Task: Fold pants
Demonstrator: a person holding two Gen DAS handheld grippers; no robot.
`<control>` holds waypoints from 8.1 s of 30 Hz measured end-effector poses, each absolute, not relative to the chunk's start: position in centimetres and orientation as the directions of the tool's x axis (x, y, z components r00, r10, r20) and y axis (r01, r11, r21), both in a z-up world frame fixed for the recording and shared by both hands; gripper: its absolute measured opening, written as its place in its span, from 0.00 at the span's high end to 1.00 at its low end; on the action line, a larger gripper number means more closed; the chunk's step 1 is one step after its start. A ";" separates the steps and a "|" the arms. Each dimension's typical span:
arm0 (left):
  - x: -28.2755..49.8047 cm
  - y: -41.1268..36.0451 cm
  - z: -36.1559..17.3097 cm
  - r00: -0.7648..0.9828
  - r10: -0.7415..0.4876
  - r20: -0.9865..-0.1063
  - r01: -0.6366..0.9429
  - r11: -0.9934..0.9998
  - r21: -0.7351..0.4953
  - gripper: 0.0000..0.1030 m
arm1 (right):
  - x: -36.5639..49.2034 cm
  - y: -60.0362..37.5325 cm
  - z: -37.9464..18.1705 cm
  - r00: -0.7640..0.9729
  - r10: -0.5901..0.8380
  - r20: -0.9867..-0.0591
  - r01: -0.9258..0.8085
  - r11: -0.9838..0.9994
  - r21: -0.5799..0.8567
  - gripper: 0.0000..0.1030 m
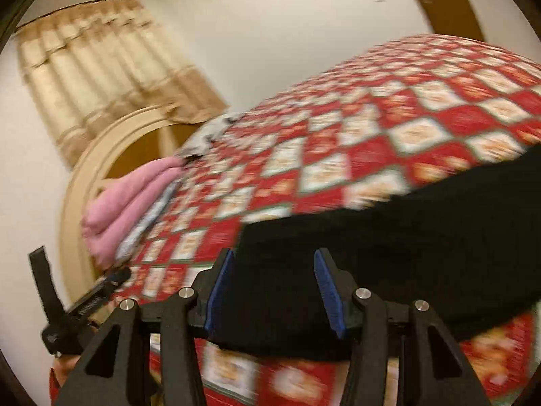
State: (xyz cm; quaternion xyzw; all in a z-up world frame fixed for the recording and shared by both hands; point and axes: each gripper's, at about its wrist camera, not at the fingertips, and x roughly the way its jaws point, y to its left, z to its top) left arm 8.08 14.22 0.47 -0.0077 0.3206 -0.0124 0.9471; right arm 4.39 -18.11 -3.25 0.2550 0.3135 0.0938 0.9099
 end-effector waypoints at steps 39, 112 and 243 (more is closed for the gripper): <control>9.0 6.9 -3.1 0.710 -0.032 -0.704 0.151 0.983 0.108 0.29 | 6.1 -17.2 -8.2 0.688 0.318 -0.652 0.043 0.879 0.475 0.50; 13.6 -16.7 -4.3 0.608 -0.254 -0.753 0.429 0.902 0.042 0.12 | 8.0 -38.2 -6.3 0.720 -0.108 -0.685 0.366 0.898 0.243 0.64; 6.0 -9.2 -4.0 0.650 -0.235 -0.723 0.425 0.901 0.090 0.00 | -7.1 -36.2 -4.1 0.765 -0.263 -0.588 0.472 0.850 0.234 0.36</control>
